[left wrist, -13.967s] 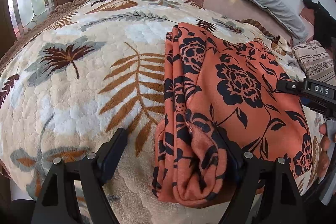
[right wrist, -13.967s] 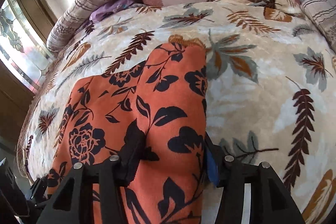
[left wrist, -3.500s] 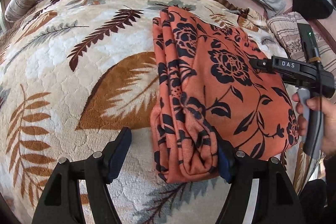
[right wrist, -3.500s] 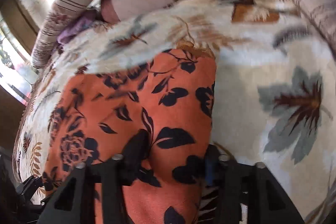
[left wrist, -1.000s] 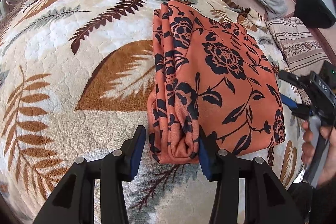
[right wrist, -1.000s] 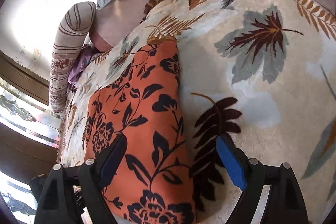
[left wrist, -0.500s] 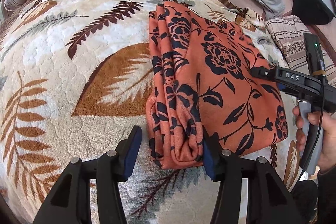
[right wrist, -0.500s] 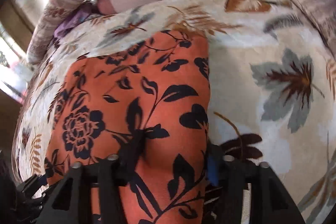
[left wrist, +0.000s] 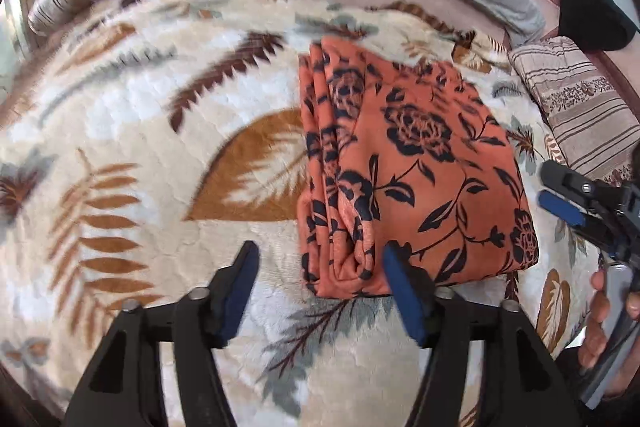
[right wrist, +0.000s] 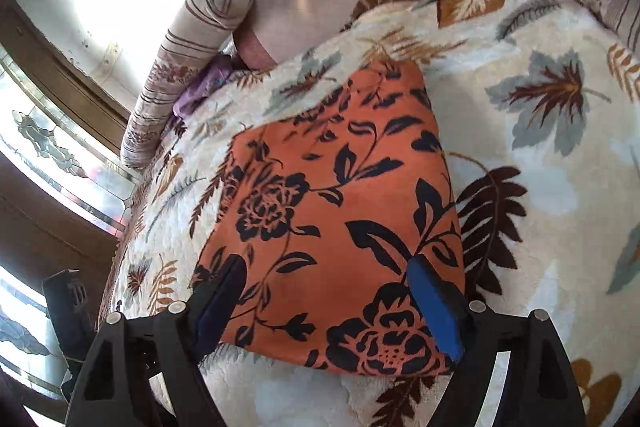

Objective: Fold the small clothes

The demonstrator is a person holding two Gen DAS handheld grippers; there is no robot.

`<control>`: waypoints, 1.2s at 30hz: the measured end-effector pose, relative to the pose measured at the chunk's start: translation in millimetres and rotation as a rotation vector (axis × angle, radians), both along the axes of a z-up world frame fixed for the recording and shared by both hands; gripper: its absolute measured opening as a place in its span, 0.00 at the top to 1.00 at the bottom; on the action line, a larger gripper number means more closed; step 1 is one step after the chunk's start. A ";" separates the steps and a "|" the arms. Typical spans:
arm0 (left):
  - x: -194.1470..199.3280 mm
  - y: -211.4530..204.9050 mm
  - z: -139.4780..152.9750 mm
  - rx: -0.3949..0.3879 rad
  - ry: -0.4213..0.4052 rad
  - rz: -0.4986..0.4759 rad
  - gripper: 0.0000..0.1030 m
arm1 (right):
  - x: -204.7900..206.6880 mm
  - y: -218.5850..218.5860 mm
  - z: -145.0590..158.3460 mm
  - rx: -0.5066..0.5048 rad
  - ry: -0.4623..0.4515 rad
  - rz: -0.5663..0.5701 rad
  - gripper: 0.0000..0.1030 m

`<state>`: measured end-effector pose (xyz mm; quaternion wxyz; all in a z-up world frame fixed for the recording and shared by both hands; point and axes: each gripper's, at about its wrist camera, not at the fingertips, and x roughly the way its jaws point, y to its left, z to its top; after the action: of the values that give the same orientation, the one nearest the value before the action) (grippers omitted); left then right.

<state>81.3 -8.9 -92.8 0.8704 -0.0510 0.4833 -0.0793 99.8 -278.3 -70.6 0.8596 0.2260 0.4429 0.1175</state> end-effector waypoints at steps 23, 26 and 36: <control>-102.5 -28.7 102.1 0.165 -0.246 0.038 0.07 | -143.6 40.3 76.7 -0.402 -0.112 -0.068 0.00; -105.0 -31.2 106.7 0.157 -0.262 0.036 0.07 | -143.9 41.0 80.7 -0.404 -0.117 -0.066 0.00; -91.6 -32.0 99.1 0.120 -0.205 0.049 0.07 | -138.7 43.5 84.6 -0.433 -0.114 -0.054 0.00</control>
<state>-10.2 -40.9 6.3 0.9184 -0.0021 0.3942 -0.0338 -38.9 -234.9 14.0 0.9145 0.0409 0.4023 0.0092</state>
